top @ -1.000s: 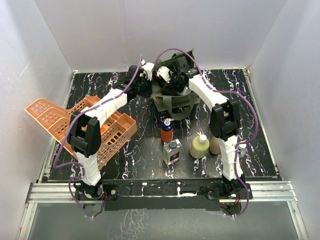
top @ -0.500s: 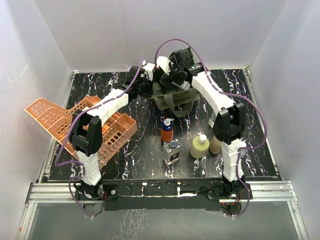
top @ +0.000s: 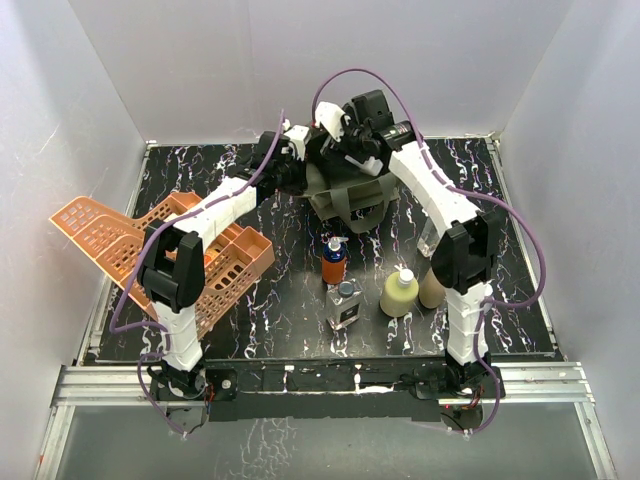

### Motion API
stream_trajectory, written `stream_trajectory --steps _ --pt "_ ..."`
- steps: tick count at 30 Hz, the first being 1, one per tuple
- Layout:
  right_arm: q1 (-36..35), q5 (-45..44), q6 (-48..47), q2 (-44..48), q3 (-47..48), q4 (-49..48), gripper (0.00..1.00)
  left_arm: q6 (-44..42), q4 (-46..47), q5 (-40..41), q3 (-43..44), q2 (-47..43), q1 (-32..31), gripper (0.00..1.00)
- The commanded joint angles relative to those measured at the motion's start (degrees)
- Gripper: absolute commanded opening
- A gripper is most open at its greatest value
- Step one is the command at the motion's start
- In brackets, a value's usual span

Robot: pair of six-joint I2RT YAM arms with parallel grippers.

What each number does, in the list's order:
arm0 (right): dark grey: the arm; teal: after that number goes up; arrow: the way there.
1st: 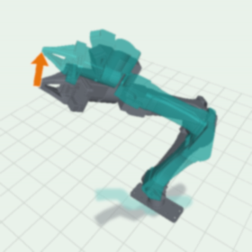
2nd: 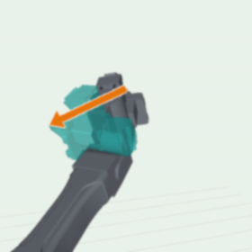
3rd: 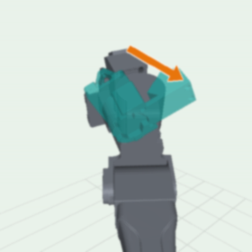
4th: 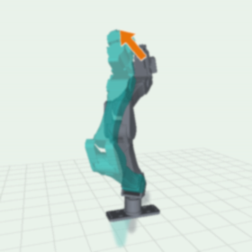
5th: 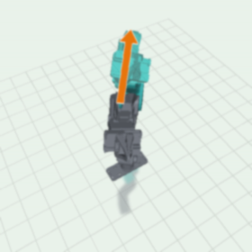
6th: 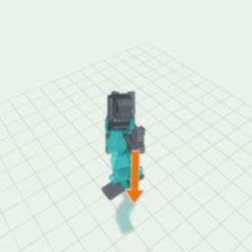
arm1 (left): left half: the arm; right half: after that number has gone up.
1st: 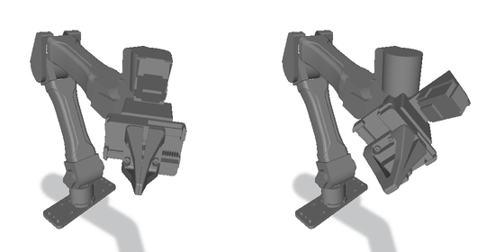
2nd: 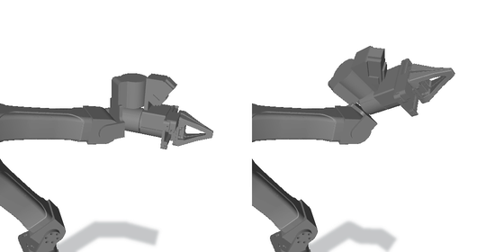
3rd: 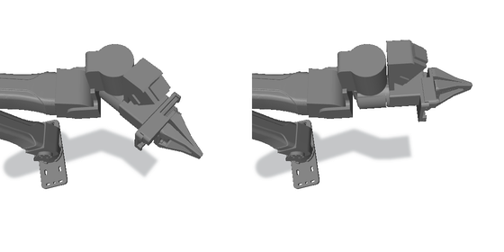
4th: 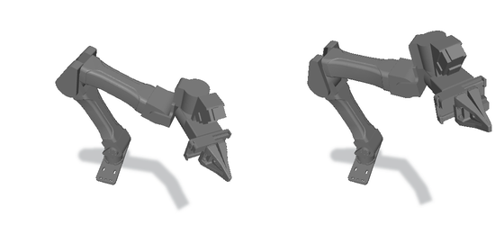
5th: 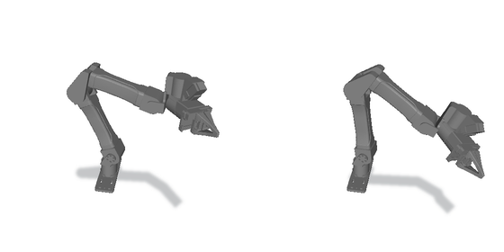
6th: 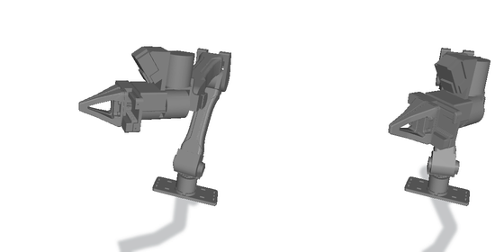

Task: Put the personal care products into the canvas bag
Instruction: Pick up the care product from the canvas bag.

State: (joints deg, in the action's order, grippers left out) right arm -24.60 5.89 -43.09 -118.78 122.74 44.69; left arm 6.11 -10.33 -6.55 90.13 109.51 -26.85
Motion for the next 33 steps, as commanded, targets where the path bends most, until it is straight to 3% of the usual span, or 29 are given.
stream_trajectory --steps 1,10,15,21,24,26,33 --pt "1.13 -1.77 1.44 10.12 0.42 -11.18 0.08 2.78 -1.11 -4.00 2.42 0.35 0.50 0.18" --pt "2.19 0.69 5.76 18.09 -6.92 -16.31 0.08 6.30 0.09 -14.65 9.86 -1.67 1.92 0.74" --pt "2.19 0.58 7.00 23.36 -12.18 -19.89 0.08 8.62 -0.75 -21.46 14.34 -2.78 3.72 0.93" --pt "2.23 3.03 9.79 30.27 -21.33 -28.59 0.08 14.48 1.50 -30.24 17.14 -5.68 5.58 0.97" --pt "2.12 4.02 10.22 33.14 -26.68 -34.89 0.08 22.37 5.24 -33.74 17.70 -6.22 6.66 0.97" --pt "2.11 3.33 10.34 33.40 -27.64 -36.99 0.08 29.94 7.21 -35.56 19.58 -5.27 7.73 0.97" --pt "1.88 5.53 10.53 32.28 -27.59 -43.89 0.08 40.33 10.80 -38.06 29.58 1.91 9.30 0.97"
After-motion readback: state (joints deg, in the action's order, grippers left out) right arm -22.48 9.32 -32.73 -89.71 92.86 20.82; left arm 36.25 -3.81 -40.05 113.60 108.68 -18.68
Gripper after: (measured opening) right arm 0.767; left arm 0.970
